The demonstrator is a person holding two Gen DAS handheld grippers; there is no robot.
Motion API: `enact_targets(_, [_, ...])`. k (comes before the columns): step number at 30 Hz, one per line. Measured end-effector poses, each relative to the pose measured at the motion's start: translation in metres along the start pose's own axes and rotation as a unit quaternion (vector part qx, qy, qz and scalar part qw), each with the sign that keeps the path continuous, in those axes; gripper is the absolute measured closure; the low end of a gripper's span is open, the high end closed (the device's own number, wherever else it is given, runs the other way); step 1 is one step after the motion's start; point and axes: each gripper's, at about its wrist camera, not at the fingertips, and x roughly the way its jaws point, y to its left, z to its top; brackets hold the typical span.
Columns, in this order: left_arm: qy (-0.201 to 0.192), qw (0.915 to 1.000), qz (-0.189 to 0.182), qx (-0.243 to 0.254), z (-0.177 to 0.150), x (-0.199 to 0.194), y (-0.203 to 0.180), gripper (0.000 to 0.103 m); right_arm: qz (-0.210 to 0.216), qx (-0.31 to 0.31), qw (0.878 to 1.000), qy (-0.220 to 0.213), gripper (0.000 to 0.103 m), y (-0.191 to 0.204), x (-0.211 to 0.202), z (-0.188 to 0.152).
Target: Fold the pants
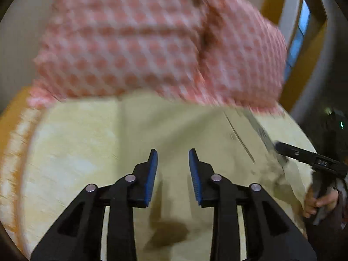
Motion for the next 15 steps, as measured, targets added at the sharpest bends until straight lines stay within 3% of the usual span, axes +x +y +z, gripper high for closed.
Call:
enact_targets(2, [0.056,0.9983,0.013,-0.008,-0.004,0.032,-0.001,0.073,-0.036,0.013,0.998,0.041,0.024,-0.004,0.023,-0.002])
enact_targets(3, [0.069,0.9974,0.016,-0.014,-0.005,0.043,0.001,0.074,-0.033,0.015,0.999,0.032,0.023,-0.006,0.024,-0.001])
enact_targets(4, [0.042,0.9986,0.029,-0.012,-0.005,0.041,0.001,0.074,-0.033,0.022,0.999,0.037,0.022,-0.008,0.023,0.001])
enact_targets(6, [0.052,0.9976,0.043,-0.017,-0.007,0.031,0.001,0.073,-0.06,0.028,0.997,0.032,0.022,-0.002,0.011,-0.002])
enact_targets(7, [0.042,0.9976,0.052,-0.019,-0.012,0.018,0.0,0.059,-0.079,0.018,0.997,0.022,0.017,0.007,0.001,-0.006])
enact_targets(8, [0.03,0.9976,0.06,-0.014,-0.02,0.005,-0.002,0.037,-0.092,-0.002,0.996,0.005,0.005,0.019,-0.013,-0.015])
enact_targets(10, [-0.003,0.9963,0.086,0.009,-0.042,-0.029,-0.01,0.015,-0.103,-0.03,0.994,-0.028,0.001,0.042,-0.035,-0.043])
enact_targets(13, [-0.025,0.9911,0.128,0.027,-0.083,-0.066,-0.017,0.002,-0.116,-0.054,0.991,-0.04,0.001,0.061,-0.045,-0.083])
enact_targets(15, [-0.029,0.9901,0.135,0.026,-0.108,-0.079,-0.02,0.002,-0.157,-0.062,0.985,-0.038,0.001,0.071,-0.04,-0.108])
